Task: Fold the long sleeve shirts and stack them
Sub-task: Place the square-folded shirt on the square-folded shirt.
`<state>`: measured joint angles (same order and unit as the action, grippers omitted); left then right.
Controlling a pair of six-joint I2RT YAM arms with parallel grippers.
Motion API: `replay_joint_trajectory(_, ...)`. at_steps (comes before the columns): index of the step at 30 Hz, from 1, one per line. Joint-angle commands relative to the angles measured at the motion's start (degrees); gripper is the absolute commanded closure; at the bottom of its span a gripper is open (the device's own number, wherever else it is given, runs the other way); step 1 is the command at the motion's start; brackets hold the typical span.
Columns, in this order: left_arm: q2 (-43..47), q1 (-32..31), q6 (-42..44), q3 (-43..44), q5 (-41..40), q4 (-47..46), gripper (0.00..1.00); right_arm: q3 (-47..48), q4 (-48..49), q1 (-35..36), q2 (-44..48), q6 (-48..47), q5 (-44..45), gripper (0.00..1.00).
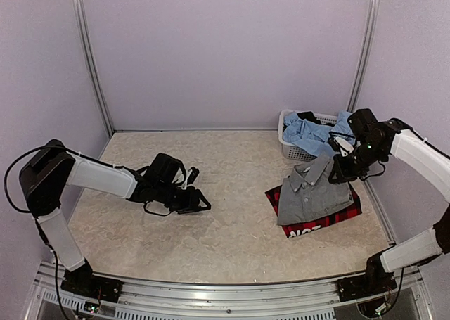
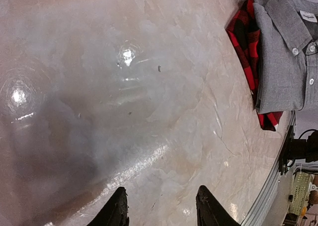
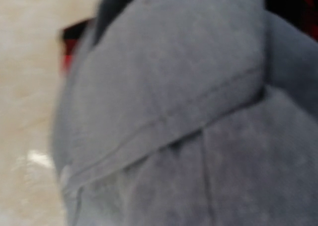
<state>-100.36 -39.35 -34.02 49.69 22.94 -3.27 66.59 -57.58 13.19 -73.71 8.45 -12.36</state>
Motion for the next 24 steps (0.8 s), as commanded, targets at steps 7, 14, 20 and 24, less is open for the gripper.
replay_joint_trajectory(7,-2.1,-1.4,0.0,2.4,1.1,0.8,0.57,3.6,-1.5,-2.2,-5.4,3.1,15.2,0.9)
replay_joint_trajectory(14,-1.9,-1.5,0.1,3.0,0.8,1.6,0.57,3.2,-0.4,-3.4,-11.0,3.6,21.9,0.87)
replay_joint_trajectory(20,-1.9,-1.6,0.1,3.1,0.6,2.0,0.57,1.9,2.6,-3.6,-14.0,3.0,27.7,0.79)
replay_joint_trajectory(24,-2.4,-1.9,-0.3,3.6,0.7,1.8,0.58,3.2,2.6,-3.6,-14.8,4.6,30.9,0.72)
